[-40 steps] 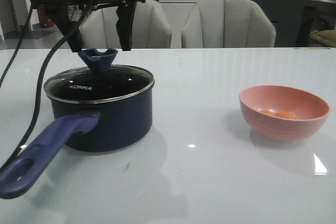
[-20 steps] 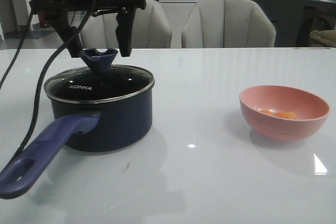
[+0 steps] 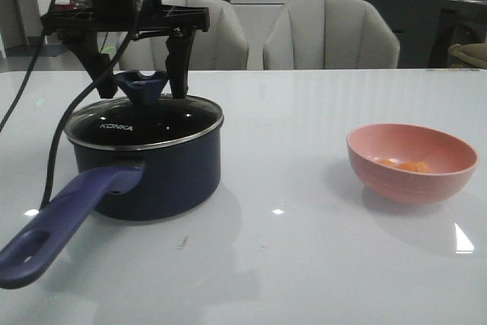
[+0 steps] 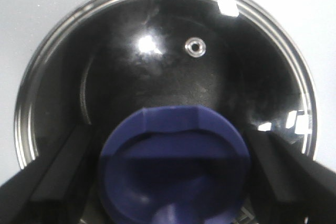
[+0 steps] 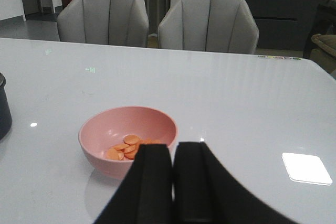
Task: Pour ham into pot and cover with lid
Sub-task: 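Lower the left gripper onto the purple lid knob and grasp it, then lift the glass lid off the saucepan with the left gripper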
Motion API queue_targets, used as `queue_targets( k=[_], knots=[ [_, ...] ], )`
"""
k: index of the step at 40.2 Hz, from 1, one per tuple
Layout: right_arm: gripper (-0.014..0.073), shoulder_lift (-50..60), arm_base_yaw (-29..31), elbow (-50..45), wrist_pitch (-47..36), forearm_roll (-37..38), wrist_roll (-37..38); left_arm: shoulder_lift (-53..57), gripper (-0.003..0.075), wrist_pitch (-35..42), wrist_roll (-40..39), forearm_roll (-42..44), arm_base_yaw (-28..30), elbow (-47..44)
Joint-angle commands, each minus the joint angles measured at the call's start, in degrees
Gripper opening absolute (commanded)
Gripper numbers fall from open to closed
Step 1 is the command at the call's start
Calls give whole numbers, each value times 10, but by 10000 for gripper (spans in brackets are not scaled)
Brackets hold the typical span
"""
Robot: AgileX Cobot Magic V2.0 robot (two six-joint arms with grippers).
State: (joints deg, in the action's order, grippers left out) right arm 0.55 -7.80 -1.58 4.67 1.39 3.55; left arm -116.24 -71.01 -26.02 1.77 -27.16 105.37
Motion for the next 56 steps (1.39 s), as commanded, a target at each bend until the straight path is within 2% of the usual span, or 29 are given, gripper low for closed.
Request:
queue_targets(
  k=[1,6,14,18,44,56],
  knots=[
    [169,12,4,3,-47,7,-2,31,563,-16,-7,13,-3,13],
    [169,12,4,3,-47,7,-2,31,538,-16,-7,13,-3,14],
    [169,12,4,3,-47,7,-2,31,326,-16,-7,13,-3,16],
    [169,12,4,3,-47,7,-2,31,278,-16,-7,13,-3,16],
    [169,12,4,3,-47,7,-2,44,274,-16,-1,-3,-3,41],
    [169,12,4,3,-47,7,-2,93,264,-17,30,-4,31,41]
  ],
)
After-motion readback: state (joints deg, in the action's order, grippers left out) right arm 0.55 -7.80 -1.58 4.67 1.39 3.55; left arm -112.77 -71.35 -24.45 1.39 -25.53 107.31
